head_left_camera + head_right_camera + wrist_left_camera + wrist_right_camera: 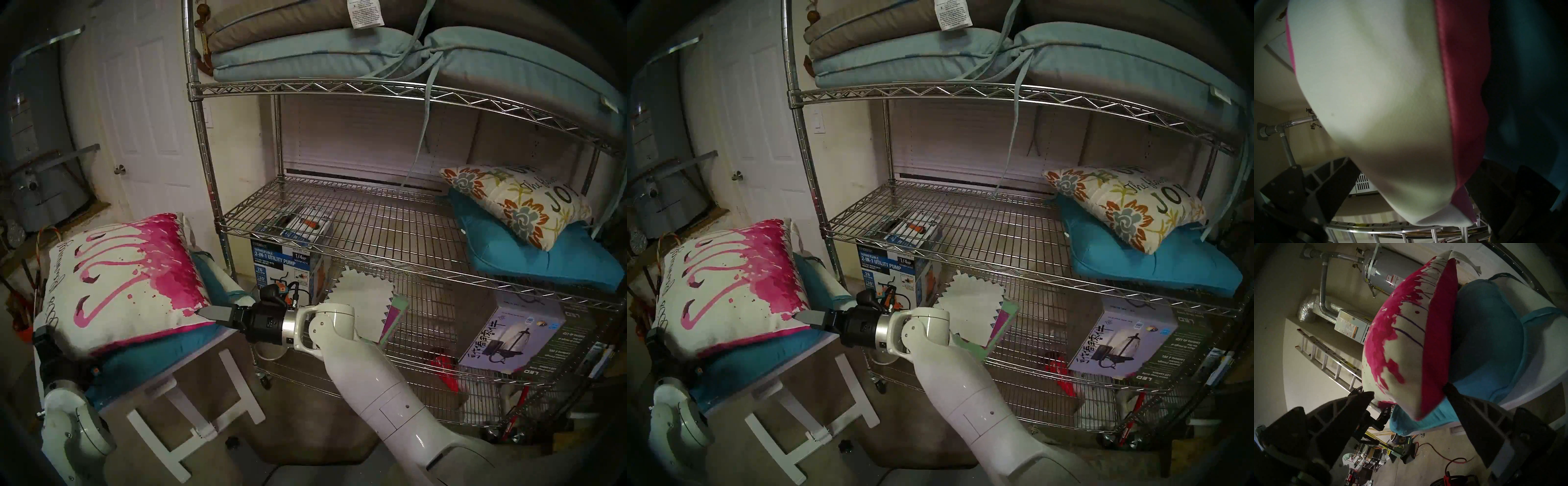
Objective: Put cushion on the shelf
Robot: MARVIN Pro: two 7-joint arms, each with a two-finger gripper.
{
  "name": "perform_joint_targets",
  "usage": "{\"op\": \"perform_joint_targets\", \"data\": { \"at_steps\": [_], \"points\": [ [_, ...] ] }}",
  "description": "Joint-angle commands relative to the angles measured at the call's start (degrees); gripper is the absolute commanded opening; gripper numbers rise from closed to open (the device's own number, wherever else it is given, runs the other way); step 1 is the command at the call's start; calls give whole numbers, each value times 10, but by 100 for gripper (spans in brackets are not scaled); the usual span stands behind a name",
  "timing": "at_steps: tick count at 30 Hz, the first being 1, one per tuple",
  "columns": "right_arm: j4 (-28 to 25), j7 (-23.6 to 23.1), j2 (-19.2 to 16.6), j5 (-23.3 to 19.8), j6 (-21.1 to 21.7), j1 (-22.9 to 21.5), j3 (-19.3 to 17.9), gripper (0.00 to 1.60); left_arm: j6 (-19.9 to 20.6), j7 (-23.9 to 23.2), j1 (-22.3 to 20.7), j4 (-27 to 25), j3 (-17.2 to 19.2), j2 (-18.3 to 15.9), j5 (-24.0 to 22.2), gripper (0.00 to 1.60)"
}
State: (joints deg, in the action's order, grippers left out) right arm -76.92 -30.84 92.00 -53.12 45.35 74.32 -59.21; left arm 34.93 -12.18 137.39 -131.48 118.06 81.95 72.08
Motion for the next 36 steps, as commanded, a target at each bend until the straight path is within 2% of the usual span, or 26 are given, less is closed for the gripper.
{"op": "perform_joint_targets", "data": {
  "at_steps": [1, 13, 36],
  "points": [
    [-10, -4, 15, -2, 0, -4, 9, 160, 0, 4, -1, -12, 2, 1, 0, 160],
    [-6, 2, 26, -2, 3, -23, 11, 160, -1, 3, -1, -12, 2, 2, 1, 160],
    [-34, 27, 32, -7, 36, -26, 10, 160, -3, 2, -3, -12, 2, 4, 3, 160]
  ]
}}
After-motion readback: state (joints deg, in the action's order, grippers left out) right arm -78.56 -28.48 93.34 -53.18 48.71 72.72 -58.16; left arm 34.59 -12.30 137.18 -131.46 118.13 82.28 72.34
